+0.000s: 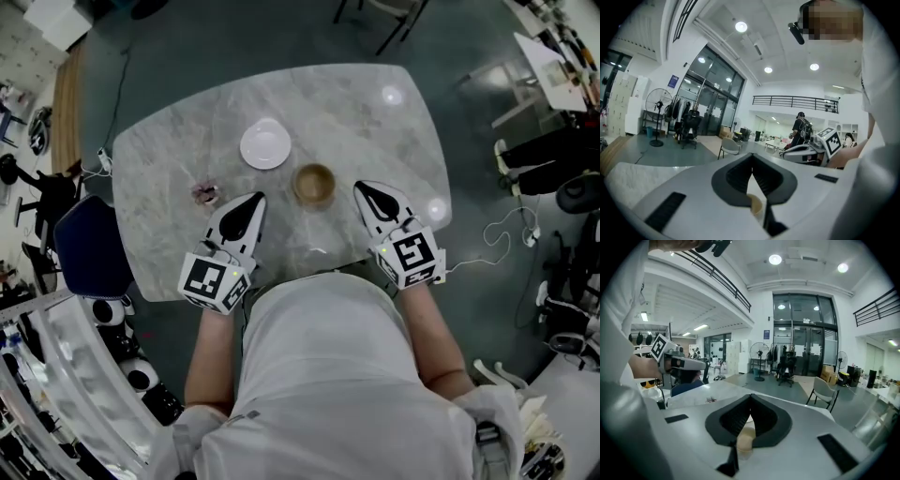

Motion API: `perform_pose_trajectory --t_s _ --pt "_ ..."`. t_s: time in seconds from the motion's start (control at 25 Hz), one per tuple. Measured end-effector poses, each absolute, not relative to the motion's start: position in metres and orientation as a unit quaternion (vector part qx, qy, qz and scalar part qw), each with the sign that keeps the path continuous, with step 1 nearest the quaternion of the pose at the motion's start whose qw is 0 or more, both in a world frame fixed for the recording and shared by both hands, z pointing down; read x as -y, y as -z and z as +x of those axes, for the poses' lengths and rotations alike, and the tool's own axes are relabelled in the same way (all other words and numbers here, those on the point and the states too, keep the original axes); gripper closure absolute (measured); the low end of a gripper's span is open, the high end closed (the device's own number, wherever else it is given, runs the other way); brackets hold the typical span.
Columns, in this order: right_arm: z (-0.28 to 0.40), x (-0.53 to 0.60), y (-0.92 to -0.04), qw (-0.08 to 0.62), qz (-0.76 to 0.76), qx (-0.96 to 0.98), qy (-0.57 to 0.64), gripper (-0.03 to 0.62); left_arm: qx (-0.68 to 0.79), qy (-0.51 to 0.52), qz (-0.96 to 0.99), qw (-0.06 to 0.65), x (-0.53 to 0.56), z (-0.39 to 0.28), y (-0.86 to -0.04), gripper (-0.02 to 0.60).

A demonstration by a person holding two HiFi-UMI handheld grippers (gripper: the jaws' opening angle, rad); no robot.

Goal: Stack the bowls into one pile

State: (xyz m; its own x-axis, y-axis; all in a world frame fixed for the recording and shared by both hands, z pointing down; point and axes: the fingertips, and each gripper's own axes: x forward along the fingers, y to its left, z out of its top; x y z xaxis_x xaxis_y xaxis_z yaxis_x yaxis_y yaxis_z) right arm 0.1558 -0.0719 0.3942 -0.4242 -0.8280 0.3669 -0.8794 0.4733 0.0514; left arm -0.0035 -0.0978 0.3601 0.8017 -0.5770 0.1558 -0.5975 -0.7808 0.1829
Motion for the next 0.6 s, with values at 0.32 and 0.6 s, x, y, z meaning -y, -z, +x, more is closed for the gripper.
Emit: perform_pose_trajectory --t_s 0.32,0.6 --pt "0.157 0.063 -0.364 0.137 0.527 0.838 -0.041 0.583 0.312 -0.036 0.946 0.080 0.095 -0.004 -0.347 0.580" --pt "0.155 0.058 -0.354 0.121 0.531 0.838 -0.027 0.583 0.311 -0.037 0.947 0.074 0.093 -0.006 -0.348 0.580"
